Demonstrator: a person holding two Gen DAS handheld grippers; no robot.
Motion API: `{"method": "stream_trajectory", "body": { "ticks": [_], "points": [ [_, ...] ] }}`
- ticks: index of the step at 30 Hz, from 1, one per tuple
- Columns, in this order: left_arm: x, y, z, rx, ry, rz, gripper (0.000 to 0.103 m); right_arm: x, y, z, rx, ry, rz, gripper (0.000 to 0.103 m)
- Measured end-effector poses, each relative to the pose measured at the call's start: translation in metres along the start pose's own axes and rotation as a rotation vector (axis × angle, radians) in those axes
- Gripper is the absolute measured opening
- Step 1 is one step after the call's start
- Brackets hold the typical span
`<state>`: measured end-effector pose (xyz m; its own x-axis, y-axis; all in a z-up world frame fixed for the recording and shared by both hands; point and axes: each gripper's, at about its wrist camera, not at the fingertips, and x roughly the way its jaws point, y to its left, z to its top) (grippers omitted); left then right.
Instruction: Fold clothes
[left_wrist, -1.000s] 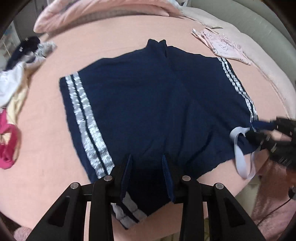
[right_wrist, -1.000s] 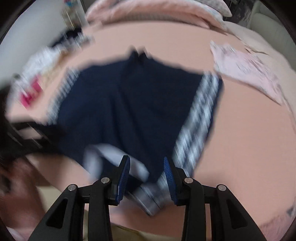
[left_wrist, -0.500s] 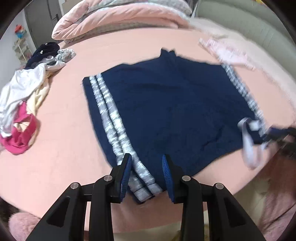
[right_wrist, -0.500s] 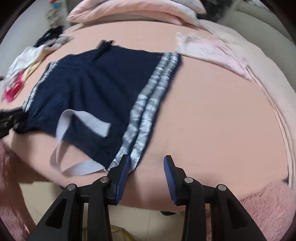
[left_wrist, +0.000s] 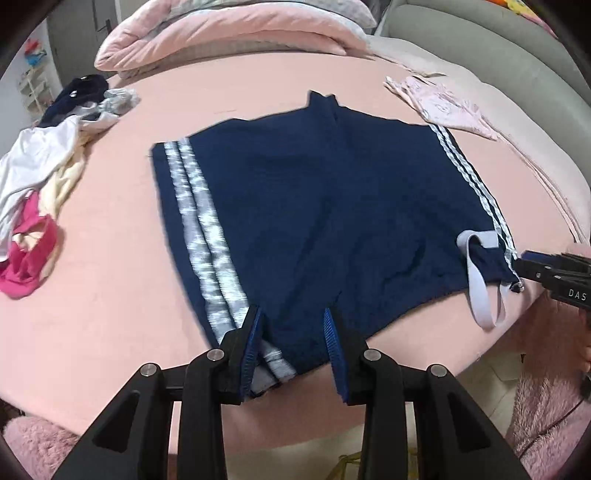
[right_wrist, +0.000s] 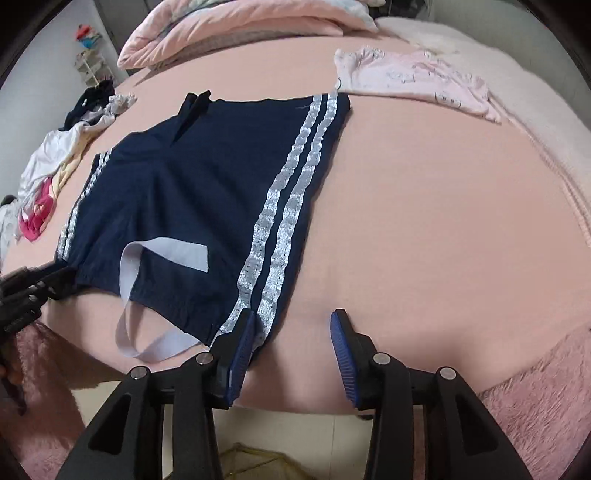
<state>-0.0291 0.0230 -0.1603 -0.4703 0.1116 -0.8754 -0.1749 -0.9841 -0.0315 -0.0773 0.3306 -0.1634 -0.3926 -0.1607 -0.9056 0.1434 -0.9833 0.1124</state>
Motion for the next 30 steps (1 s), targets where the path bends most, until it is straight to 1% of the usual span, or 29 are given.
{"method": "stream_trajectory", "body": {
  "ticks": [2, 4, 5, 7, 9, 10, 12, 13, 14, 15, 17, 19, 20, 23, 24, 25, 27, 28, 29, 30],
  "points": [
    [-0.007, 0.015, 0.001, -0.060, -0.001, 0.017, 0.031, -0.001, -0.003, 0.001, 0.019, 0.003, -0.042, 0.041],
    [-0.008, 0.028, 0.000, -0.119, 0.022, -0.013, 0.031, -0.007, -0.007, 0.002, 0.056, -0.032, -0.048, 0.041],
    [-0.008, 0.030, -0.003, -0.124, 0.027, -0.031, 0.031, -0.010, -0.009, 0.003, 0.075, -0.051, -0.050, 0.042],
    [-0.001, 0.027, -0.007, -0.096, 0.063, -0.053, 0.031, -0.020, -0.010, 0.005, 0.100, -0.103, 0.038, 0.044],
    [0.008, 0.023, -0.011, -0.062, 0.089, -0.026, 0.032, -0.019, -0.002, 0.007, 0.077, -0.102, 0.096, 0.044],
    [0.009, 0.021, -0.010, -0.046, 0.090, -0.012, 0.033, -0.018, 0.002, 0.008, 0.065, -0.102, 0.124, 0.044],
    [0.004, 0.024, -0.006, -0.048, 0.090, -0.004, 0.033, 0.004, 0.022, 0.007, -0.050, -0.024, -0.073, 0.044],
    [0.002, 0.025, -0.004, -0.050, 0.089, 0.000, 0.033, 0.009, 0.023, 0.007, -0.057, -0.011, -0.101, 0.044],
    [-0.002, 0.028, -0.003, -0.066, 0.074, 0.002, 0.033, 0.006, 0.019, 0.008, -0.030, -0.017, -0.079, 0.044],
    [-0.007, 0.032, -0.001, -0.097, 0.049, -0.014, 0.033, 0.003, 0.015, 0.010, -0.002, -0.023, -0.054, 0.044],
    [-0.016, 0.037, 0.003, -0.142, 0.002, -0.053, 0.033, 0.000, 0.004, 0.013, 0.079, -0.029, 0.069, 0.045],
    [-0.018, 0.029, 0.010, -0.124, -0.040, -0.086, 0.033, 0.001, -0.006, 0.010, 0.158, 0.003, 0.198, 0.045],
    [-0.018, 0.022, 0.013, -0.109, -0.046, -0.106, 0.033, 0.004, -0.009, 0.009, 0.197, 0.021, 0.260, 0.045],
    [-0.014, 0.000, 0.024, -0.066, -0.050, -0.177, 0.033, 0.005, -0.009, 0.009, 0.234, 0.033, 0.357, 0.044],
    [-0.014, -0.009, 0.023, -0.053, -0.043, -0.199, 0.033, 0.005, -0.009, 0.010, 0.245, 0.029, 0.362, 0.044],
    [-0.013, -0.026, 0.024, -0.028, -0.034, -0.226, 0.033, 0.011, -0.013, 0.014, 0.257, 0.017, 0.334, 0.044],
    [-0.009, -0.051, 0.034, 0.027, -0.025, -0.279, 0.033, 0.003, -0.020, 0.014, 0.280, -0.029, 0.231, 0.044],
    [-0.005, -0.067, 0.040, 0.056, -0.019, -0.311, 0.033, -0.003, -0.025, 0.011, 0.283, -0.037, 0.180, 0.044],
    [-0.002, -0.077, 0.046, 0.077, -0.015, -0.327, 0.033, -0.009, -0.030, 0.009, 0.285, -0.045, 0.129, 0.044],
    [0.001, -0.090, 0.049, 0.097, -0.010, -0.335, 0.033, -0.009, -0.034, 0.005, 0.284, -0.031, 0.108, 0.044]
  ]
}}
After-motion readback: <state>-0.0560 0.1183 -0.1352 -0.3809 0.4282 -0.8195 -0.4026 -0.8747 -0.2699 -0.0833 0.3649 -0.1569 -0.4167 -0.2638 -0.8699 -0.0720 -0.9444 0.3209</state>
